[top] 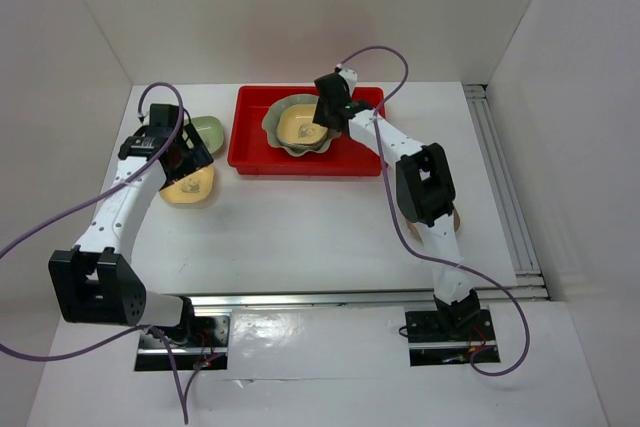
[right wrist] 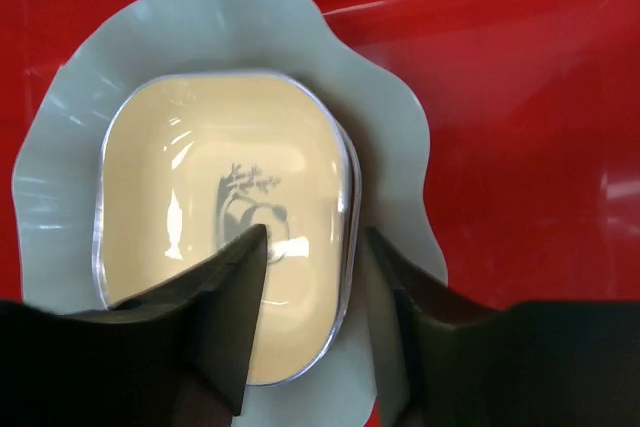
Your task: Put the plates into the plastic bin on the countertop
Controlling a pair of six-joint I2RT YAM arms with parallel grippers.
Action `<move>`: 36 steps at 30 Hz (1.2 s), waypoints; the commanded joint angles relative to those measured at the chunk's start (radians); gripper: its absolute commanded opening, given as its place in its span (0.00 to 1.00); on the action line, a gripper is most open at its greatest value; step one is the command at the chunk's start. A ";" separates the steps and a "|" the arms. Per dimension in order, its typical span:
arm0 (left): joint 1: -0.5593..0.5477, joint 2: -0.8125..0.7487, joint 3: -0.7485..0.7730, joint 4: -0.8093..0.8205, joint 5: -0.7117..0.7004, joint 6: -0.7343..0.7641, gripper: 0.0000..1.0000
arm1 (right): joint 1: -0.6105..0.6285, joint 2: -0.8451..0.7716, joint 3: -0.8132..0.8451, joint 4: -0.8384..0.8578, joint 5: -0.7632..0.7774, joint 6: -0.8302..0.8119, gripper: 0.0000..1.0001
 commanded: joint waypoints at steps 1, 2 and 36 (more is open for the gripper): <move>0.008 0.006 0.041 -0.007 -0.018 -0.009 1.00 | -0.001 -0.058 -0.001 0.095 -0.002 -0.006 0.52; 0.008 0.006 0.050 -0.016 -0.018 -0.009 1.00 | 0.009 -0.081 -0.025 0.150 -0.002 -0.006 0.58; 0.048 0.388 0.009 0.219 0.172 0.149 0.89 | -0.057 -0.809 -0.685 0.385 -0.255 -0.186 0.94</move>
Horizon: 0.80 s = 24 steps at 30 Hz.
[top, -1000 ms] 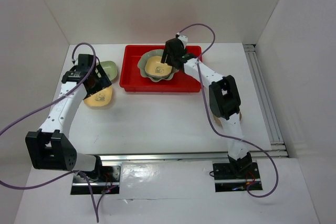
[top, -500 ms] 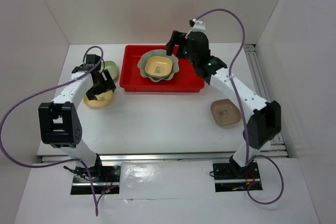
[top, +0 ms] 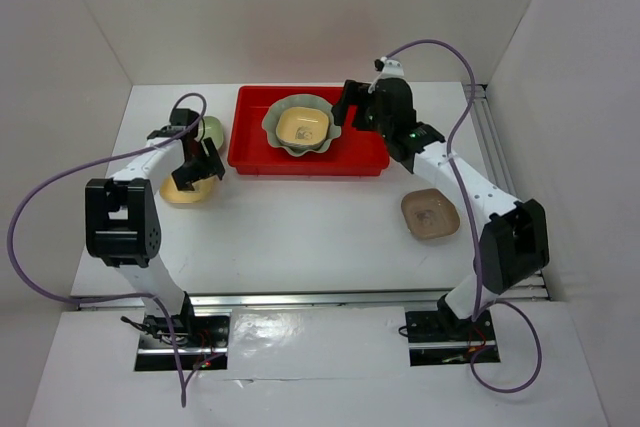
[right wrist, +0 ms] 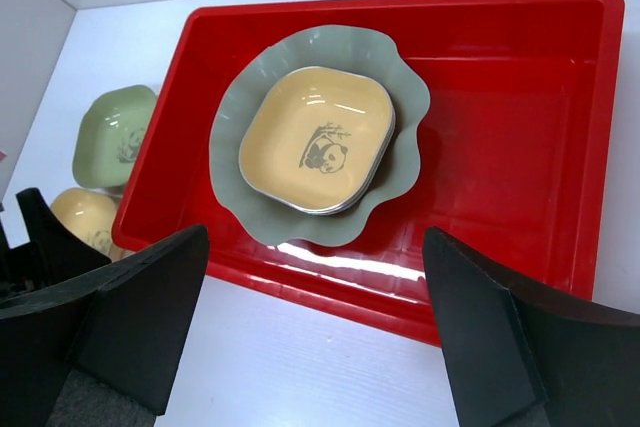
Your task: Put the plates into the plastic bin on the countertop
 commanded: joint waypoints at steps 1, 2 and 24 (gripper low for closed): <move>0.001 0.007 -0.021 0.057 0.018 0.040 0.87 | -0.005 -0.082 -0.019 0.085 -0.024 -0.015 0.94; 0.001 0.019 -0.022 0.067 0.018 0.040 0.85 | -0.005 -0.094 -0.020 0.095 -0.024 -0.015 0.94; -0.059 0.102 -0.068 -0.090 -0.327 -0.097 0.00 | -0.002 -0.157 -0.053 0.105 -0.010 0.006 0.94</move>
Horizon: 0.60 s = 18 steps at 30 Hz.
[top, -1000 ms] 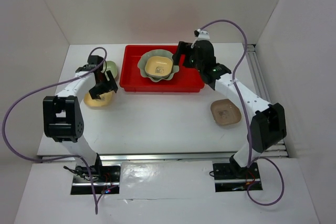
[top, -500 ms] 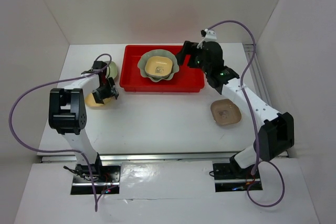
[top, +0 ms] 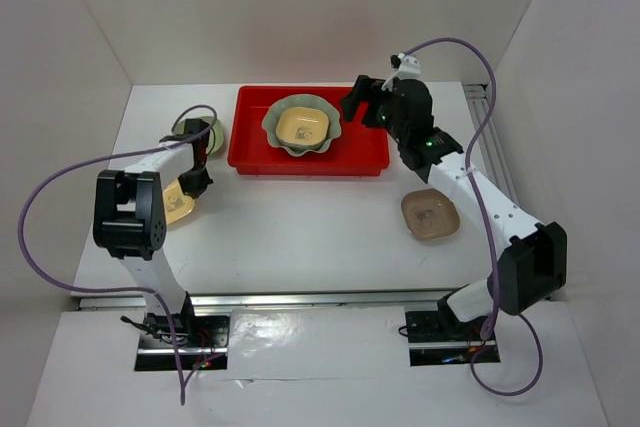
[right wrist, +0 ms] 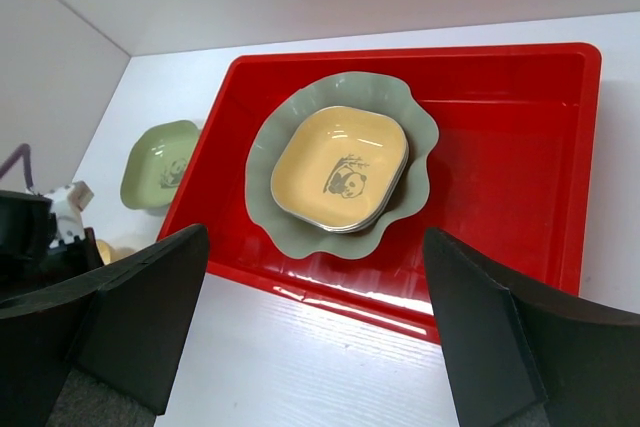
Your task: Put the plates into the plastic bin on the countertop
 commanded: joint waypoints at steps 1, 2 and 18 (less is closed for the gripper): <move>-0.032 0.050 -0.005 -0.116 -0.103 -0.080 0.00 | 0.025 -0.015 0.020 0.060 0.005 0.002 0.94; -0.032 0.050 0.020 -0.139 -0.146 -0.100 0.00 | 0.034 -0.015 0.020 0.060 0.005 0.002 0.94; -0.221 -0.056 0.675 -0.404 0.010 -0.014 0.00 | 0.002 -0.219 -0.011 -0.099 0.213 0.002 0.94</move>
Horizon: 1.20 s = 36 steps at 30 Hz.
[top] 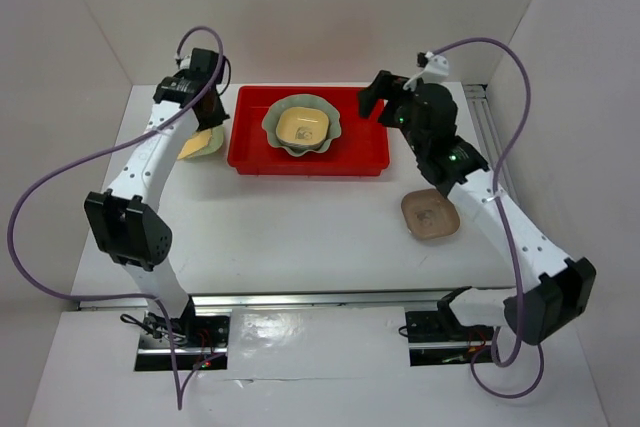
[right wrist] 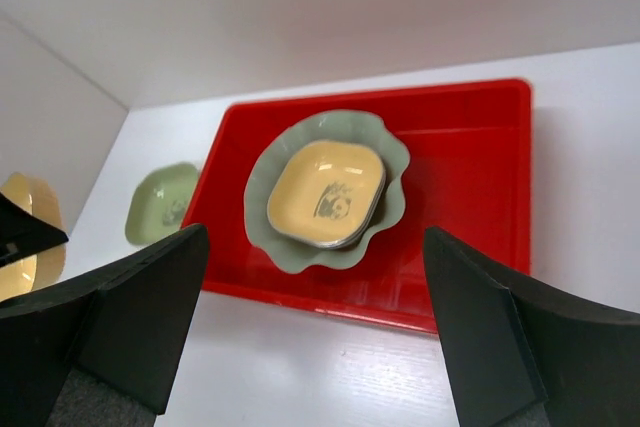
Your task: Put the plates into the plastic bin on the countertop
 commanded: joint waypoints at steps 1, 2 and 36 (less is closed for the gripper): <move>-0.071 0.033 0.140 -0.037 0.140 0.094 0.00 | -0.023 -0.105 -0.009 -0.041 0.095 -0.002 0.94; -0.117 0.050 0.169 -0.019 0.173 0.116 0.00 | -0.032 -0.137 0.000 -0.066 0.106 -0.002 0.94; -0.308 0.589 0.598 0.417 0.394 0.433 0.00 | -0.023 -0.449 -0.090 -0.118 0.221 0.002 0.95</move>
